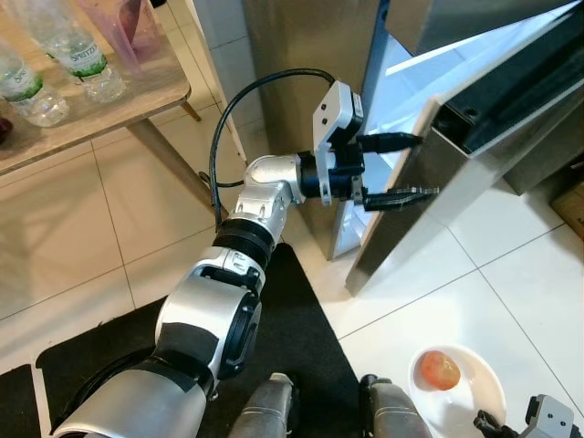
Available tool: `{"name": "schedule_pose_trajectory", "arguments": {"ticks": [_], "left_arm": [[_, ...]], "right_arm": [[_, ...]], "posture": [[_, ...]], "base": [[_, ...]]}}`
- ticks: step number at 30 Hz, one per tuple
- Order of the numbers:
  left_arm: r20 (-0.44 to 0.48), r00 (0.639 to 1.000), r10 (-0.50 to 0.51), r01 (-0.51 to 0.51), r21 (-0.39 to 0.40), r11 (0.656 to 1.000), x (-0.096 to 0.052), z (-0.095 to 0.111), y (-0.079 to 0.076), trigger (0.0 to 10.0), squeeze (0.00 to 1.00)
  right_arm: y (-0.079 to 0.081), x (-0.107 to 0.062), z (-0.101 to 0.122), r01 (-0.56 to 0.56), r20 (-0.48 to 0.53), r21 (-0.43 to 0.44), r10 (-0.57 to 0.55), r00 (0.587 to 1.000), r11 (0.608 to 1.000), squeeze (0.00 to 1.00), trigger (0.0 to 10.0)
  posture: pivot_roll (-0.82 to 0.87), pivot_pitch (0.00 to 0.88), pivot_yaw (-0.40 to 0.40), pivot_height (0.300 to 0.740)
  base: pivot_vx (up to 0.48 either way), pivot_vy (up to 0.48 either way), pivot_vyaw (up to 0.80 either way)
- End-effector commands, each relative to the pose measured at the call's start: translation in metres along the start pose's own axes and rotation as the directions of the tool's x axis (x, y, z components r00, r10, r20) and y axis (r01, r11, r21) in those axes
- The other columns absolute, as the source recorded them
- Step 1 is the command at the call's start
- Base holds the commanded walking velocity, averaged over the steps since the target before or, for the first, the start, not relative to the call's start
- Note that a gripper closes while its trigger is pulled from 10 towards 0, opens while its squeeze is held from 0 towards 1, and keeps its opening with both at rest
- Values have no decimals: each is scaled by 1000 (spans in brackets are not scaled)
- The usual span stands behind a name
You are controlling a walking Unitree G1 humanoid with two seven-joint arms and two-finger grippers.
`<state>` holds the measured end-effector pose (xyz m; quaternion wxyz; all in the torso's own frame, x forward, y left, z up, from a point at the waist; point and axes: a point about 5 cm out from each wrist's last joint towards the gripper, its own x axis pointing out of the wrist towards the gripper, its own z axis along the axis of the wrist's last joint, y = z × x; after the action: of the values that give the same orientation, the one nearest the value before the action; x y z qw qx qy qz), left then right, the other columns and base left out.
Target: Restocking fridge
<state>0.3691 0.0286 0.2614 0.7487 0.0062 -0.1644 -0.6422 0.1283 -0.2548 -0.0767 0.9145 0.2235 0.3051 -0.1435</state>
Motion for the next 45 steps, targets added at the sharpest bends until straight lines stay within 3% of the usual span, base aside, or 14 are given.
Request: {"name": "schedule_pose_trajectory", "arguments": {"ticks": [1, 5, 15, 23, 26, 27, 28, 29, 34, 38, 39, 40, 41, 45], "left_arm": [[91, 995, -45, 39, 64, 997, 16, 31, 0, 10000, 0], [102, 993, -62, 59, 32, 998, 17, 28, -6, 10000, 0], [54, 973, -226, 232, -174, 957, 18, -43, -85, 10000, 0], [-2, 996, -89, 84, -300, 950, -9, -75, -89, 10000, 0], [-81, 996, 40, -67, -370, 927, -36, -101, -86, 10000, 0], [-207, 963, 171, -248, -439, 864, -72, -134, -93, 10000, 0], [-207, 963, 171, -248, -439, 864, -72, -134, -93, 10000, 0], [-315, 914, 257, -385, -470, 794, -100, -156, -101, 10000, 0], [-474, 798, 371, -584, -462, 667, -138, -181, -114, 10000, 0], [-655, 532, 536, -845, -370, 386, -191, -204, -127, 10000, 0], [-655, 532, 536, -845, -370, 386, -191, -204, -127, 10000, 0], [-691, 400, 603, -916, -325, 235, -205, -207, -125, 10000, 0], [-695, 354, 625, -933, -308, 186, -208, -207, -123, 10000, 0], [-688, 322, 650, -944, -288, 163, -204, -204, -115, 10000, 0]], "right_arm": [[17, -11, -49, -45, -210, 30, 50, 976, 999, 0, 10000], [22, -6, -45, -45, -203, 33, 50, 978, 998, 0, 10000], [27, 1, -39, -33, -201, 40, 41, 979, 999, 0, 10000], [26, 3, -36, -26, -202, 37, 33, 979, 999, 0, 10000], [26, 4, -34, -25, -202, 34, 31, 979, 999, 0, 10000], [26, 5, -33, -23, -203, 31, 29, 979, 999, 0, 10000], [26, 5, -33, -23, -203, 31, 29, 979, 999, 0, 10000], [26, 6, -31, -22, -205, 28, 27, 978, 999, 0, 10000], [25, 7, -30, -20, -208, 21, 24, 978, 1000, 0, 10000], [22, 7, -27, -14, -210, 14, 17, 978, 1000, 0, 10000], [22, 7, -27, -14, -210, 14, 17, 978, 1000, 0, 10000], [22, 8, -26, -12, -210, 10, 14, 978, 1000, 0, 10000], [21, 8, -25, -12, -210, 9, 13, 978, 1000, 0, 10000], [21, 9, -23, -11, -209, 6, 12, 978, 1000, 0, 10000]], "posture": [[-135, 281, 106, 740], [-127, 264, 111, 740], [-115, 213, 110, 740], [-105, 193, 102, 740], [-101, 186, 99, 740], [-97, 180, 94, 740], [-97, 180, 94, 740], [-95, 178, 91, 740], [-95, 172, 87, 740], [-97, 162, 74, 740], [-97, 162, 74, 740], [-99, 160, 70, 740], [-99, 157, 68, 740], [-100, 139, 60, 740]], "base": [[0, 0, 0], [0, 0, 0], [0, 0, 0], [0, 0, 0], [0, 0, 0], [0, 0, 0], [0, 0, 0], [0, 0, 0], [0, 0, 0], [0, 0, 0], [0, 0, 0], [0, 0, 0], [0, 0, 0], [0, 0, 0]]}}
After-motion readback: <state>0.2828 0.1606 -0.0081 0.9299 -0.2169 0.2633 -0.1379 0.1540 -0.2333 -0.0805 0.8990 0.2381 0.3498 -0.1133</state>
